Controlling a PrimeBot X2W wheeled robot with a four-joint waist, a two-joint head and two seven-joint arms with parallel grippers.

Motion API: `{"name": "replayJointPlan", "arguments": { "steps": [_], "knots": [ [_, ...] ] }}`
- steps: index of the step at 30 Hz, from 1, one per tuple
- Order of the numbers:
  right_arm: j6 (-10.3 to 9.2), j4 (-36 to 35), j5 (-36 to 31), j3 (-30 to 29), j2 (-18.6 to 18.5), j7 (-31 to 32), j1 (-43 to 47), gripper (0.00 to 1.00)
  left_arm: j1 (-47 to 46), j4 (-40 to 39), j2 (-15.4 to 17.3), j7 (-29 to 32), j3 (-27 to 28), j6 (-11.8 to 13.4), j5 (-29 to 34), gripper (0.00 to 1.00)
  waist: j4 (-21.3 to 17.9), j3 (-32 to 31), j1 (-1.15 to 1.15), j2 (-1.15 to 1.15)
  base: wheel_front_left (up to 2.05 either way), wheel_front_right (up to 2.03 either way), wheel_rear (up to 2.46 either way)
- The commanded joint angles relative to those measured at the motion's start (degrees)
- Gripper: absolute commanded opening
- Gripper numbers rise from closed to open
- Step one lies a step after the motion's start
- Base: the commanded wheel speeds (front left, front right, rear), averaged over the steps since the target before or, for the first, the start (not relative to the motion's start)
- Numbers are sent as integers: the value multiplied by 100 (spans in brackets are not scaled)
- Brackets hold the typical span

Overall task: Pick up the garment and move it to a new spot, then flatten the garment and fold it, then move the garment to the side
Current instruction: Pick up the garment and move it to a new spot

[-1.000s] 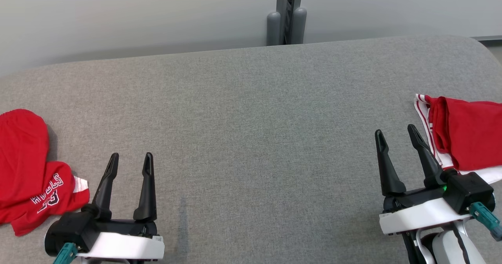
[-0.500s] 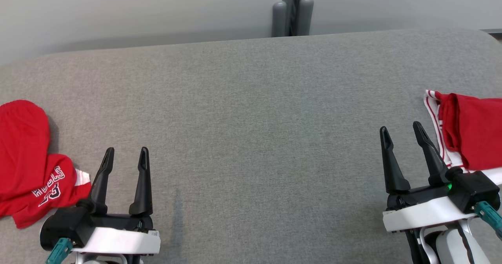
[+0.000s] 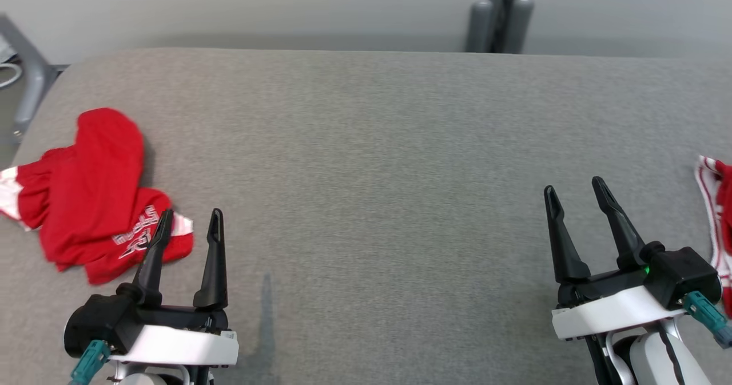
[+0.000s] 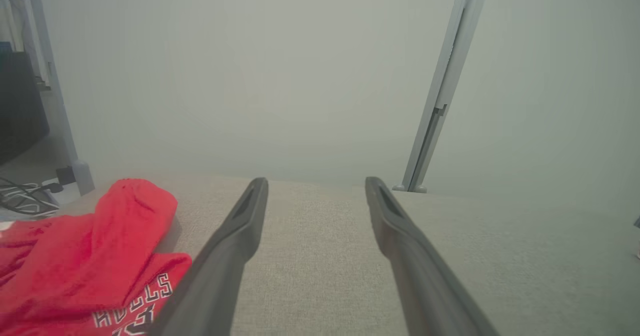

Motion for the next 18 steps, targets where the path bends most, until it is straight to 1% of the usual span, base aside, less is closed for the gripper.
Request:
{"name": "replayJointPlan", "arguments": {
  "steps": [1,12,18],
  "knots": [
    [0,23,35,28,-52,-26,-34,100,-33,3,19,2,3,28,-33,100,335,-59,0,0,0,0,0],
    [0,254,231,310,-137,-19,-29,100,187,18,17,0,-1,130,-61,100,1256,-287,0,0,0,0,0],
    [0,381,315,518,-179,-17,6,100,265,37,18,0,-14,165,-37,100,1601,-413,0,0,0,0,0]
  ]
}}
